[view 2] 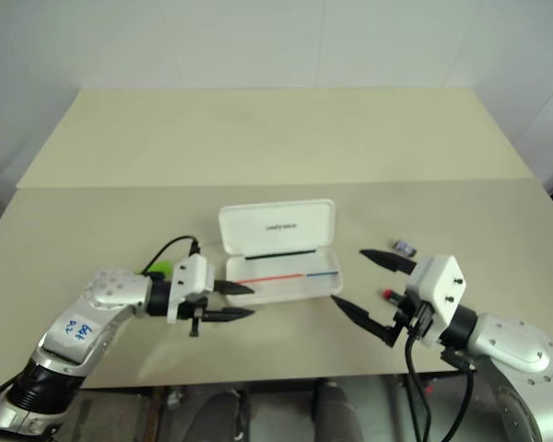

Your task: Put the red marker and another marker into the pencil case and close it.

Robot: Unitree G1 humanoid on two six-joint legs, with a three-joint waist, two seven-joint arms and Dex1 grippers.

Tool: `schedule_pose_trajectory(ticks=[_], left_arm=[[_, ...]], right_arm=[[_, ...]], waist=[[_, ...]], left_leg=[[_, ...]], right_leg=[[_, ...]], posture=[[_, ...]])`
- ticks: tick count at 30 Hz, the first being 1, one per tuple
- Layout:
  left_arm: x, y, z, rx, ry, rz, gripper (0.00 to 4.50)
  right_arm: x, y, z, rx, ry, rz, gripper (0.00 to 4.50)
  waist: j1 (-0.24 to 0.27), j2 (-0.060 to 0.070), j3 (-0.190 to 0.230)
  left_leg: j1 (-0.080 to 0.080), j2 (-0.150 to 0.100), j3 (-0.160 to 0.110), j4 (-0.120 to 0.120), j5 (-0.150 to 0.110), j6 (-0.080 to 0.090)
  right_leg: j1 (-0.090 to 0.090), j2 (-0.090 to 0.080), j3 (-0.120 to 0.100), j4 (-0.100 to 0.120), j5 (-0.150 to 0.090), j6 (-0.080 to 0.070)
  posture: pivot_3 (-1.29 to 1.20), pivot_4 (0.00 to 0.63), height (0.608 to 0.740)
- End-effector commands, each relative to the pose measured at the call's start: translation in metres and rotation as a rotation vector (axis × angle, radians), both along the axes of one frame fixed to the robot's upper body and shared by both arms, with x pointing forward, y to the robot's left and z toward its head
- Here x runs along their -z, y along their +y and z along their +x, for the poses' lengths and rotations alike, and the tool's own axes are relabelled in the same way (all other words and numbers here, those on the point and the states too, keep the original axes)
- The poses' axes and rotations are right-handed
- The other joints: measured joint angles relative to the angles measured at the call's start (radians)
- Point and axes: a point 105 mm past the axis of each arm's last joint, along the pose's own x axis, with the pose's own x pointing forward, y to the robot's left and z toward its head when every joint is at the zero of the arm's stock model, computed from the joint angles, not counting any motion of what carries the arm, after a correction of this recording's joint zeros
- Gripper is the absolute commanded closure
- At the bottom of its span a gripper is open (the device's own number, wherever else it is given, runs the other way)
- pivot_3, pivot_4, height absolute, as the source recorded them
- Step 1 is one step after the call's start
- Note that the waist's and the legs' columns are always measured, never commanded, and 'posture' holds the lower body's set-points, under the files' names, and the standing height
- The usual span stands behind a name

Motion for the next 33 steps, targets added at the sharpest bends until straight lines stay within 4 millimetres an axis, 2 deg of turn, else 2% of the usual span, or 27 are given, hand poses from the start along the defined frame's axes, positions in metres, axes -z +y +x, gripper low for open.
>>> schedule_pose_trajectory(ticks=[1, 9, 17, 21, 24, 33], left_arm=[[0.002, 0.000, 0.001, -0.002, 0.009, 0.030, 2.69], [0.016, 0.006, 0.003, -0.062, 0.037, 0.110, 2.69], [0.019, -0.001, 0.004, -0.043, 0.046, 0.146, 2.69], [0.020, -0.005, 0.003, -0.021, 0.038, 0.173, 3.54], [0.018, -0.008, 0.005, -0.005, 0.022, 0.177, 4.48], [0.017, -0.014, -0.006, 0.088, 0.000, 0.206, 4.48]], right_arm=[[-0.017, 0.003, -0.003, -0.009, -0.078, 0.002, 0.00], [-0.023, 0.007, 0.000, -0.013, -0.099, 0.012, 0.00], [-0.024, 0.008, 0.000, -0.018, -0.101, 0.013, 0.00], [-0.023, 0.009, -0.001, -0.031, -0.093, 0.002, 0.00], [-0.019, 0.009, -0.005, -0.061, -0.062, -0.018, 0.00], [-0.013, 0.007, -0.012, -0.087, -0.016, -0.044, 0.00]], waist=[[0.000, 0.000, 0.000], [0.000, 0.000, 0.000], [0.000, 0.000, 0.000], [0.000, 0.000, 0.000], [0.001, 0.000, 0.000], [0.002, 0.000, 0.000]], left_leg=[[0.000, 0.000, 0.000, 0.000, 0.000, 0.000], [0.000, 0.000, 0.000, 0.000, 0.000, 0.000], [0.001, 0.000, 0.000, 0.000, 0.000, 0.000], [0.001, 0.000, 0.000, 0.000, 0.000, 0.000], [0.001, 0.000, 0.000, 0.000, 0.000, 0.000], [0.000, 0.000, 0.000, 0.000, 0.000, 0.000]], right_leg=[[0.000, 0.000, 0.000, 0.000, 0.000, 0.000], [0.000, 0.000, 0.000, 0.000, 0.000, 0.000], [0.000, 0.000, 0.000, 0.001, 0.000, 0.000], [0.000, 0.000, 0.000, 0.001, 0.000, 0.000], [0.000, 0.000, 0.000, 0.001, 0.000, 0.000], [0.000, 0.000, 0.000, 0.001, -0.001, 0.000]], posture=[[0.00, 0.150, 0.740], [0.00, 0.150, 0.740], [0.00, 0.150, 0.740], [0.00, 0.150, 0.740], [0.00, 0.150, 0.740], [0.00, 0.150, 0.740]])
